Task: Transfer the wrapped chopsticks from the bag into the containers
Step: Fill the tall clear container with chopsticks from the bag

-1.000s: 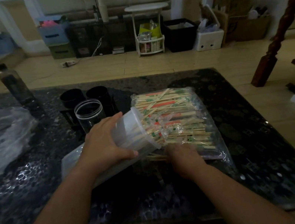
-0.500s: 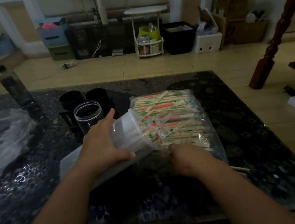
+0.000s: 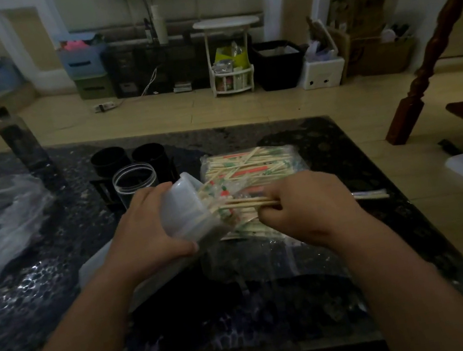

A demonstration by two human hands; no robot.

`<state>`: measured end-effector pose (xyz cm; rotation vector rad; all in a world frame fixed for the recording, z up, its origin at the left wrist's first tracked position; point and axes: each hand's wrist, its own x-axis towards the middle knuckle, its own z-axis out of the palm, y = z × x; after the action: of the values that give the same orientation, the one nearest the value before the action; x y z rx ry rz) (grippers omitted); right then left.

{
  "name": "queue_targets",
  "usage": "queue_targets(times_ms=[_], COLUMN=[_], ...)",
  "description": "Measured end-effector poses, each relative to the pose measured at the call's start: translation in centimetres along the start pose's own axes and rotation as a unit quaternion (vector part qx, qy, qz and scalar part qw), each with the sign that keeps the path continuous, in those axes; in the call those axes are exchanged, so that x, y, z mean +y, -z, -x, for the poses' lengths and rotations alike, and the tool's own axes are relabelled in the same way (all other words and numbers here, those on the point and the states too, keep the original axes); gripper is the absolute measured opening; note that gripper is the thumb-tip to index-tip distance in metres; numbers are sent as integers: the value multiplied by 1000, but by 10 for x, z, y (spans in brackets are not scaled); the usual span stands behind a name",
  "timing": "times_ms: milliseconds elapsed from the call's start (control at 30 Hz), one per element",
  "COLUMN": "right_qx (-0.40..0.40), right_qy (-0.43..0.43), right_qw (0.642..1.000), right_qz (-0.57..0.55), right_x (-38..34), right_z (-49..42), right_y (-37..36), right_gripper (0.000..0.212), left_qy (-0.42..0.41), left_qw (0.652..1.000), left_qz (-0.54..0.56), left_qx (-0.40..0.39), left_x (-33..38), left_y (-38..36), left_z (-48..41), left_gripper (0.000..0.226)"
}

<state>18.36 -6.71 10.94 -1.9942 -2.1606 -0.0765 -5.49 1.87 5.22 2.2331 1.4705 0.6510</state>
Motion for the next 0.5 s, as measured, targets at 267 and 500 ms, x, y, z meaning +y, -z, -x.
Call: queue_targets(times_ms=[267,500], right_qx=[323,442], right_qy=[98,-6], right_qw=[939,817], right_qz=[-67,-370], right_x=[7,-1], right_z=[-6,-5], right_y=[-35,-30], right_gripper=[28,30], left_qy=[-4,-10], left_qw=[999,1000], left_qz=[35,28], left_qx=[12,8], left_x=[0,0], left_y=[0,-4], left_z=[0,-1], left_gripper=[126,125])
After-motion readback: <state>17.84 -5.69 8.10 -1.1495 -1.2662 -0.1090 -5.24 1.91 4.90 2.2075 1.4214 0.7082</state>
